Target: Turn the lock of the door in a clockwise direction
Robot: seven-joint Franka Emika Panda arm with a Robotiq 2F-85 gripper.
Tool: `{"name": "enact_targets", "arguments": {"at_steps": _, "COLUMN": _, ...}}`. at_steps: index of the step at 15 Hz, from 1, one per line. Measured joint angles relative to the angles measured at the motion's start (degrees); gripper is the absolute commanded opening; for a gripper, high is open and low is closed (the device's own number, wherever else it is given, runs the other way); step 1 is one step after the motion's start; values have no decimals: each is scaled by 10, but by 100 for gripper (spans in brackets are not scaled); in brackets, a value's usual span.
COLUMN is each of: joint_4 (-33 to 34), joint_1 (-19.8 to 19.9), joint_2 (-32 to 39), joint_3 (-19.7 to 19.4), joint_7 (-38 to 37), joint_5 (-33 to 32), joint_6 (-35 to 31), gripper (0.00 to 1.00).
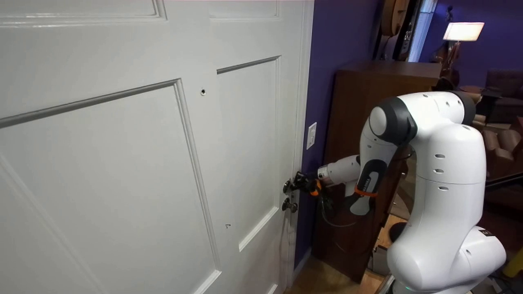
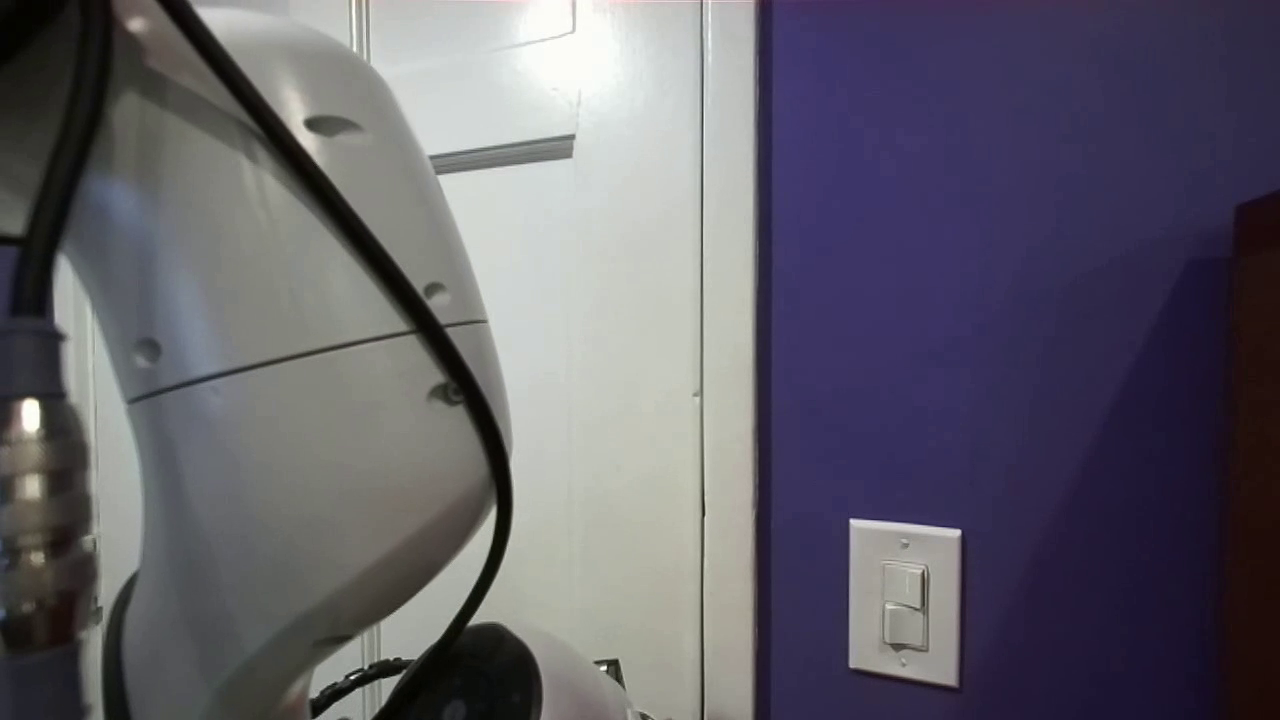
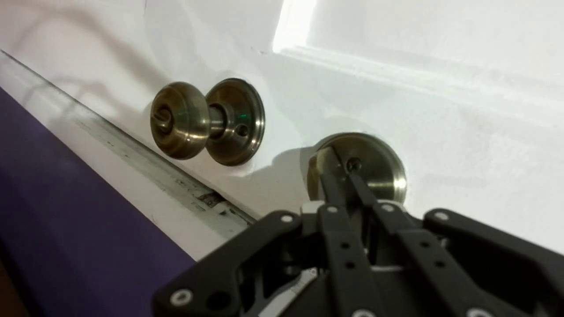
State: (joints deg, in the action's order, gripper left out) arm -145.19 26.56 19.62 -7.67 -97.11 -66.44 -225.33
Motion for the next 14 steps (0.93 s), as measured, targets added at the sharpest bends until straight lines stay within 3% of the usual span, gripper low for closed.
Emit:
{"name": "enact_targets", "arguments": {"at_steps": 1, "joint_4": 0, "joint_1": 1, "joint_2": 0, "joint_3": 0, "joint_7": -6, "joint_5": -1, "joint_6": -9, "gripper": 37}}
{"name": "enact_targets", "arguments": {"at_steps": 2, "joint_4": 3, "joint_1": 1, "joint_2": 0, "joint_3": 2, "joint_7": -11, "joint_5": -1, "joint_6": -18, "gripper": 37}}
{"name": "enact_targets", "arguments": {"at_steps": 4, "joint_4": 13, "joint_1": -1, "joint_2": 0, "joint_3": 9, "joint_7": -14, "joint_5": -1, "joint_6": -19, "gripper": 47}}
{"name": "enact_targets", "arguments": {"at_steps": 11, "joint_4": 14, "joint_1": -6, "joint_2": -34, "joint_3": 9, "joint_7": -18, "joint_5": -42, "joint_6": 73, "gripper": 98}}
{"name": "enact_targets", "arguments": {"at_steps": 14, "joint_4": 11, "joint_1": -9, "joint_2": -62, "joint_3": 10, "joint_7": -24, "joint_5": -66, "joint_6": 140, "gripper": 100}}
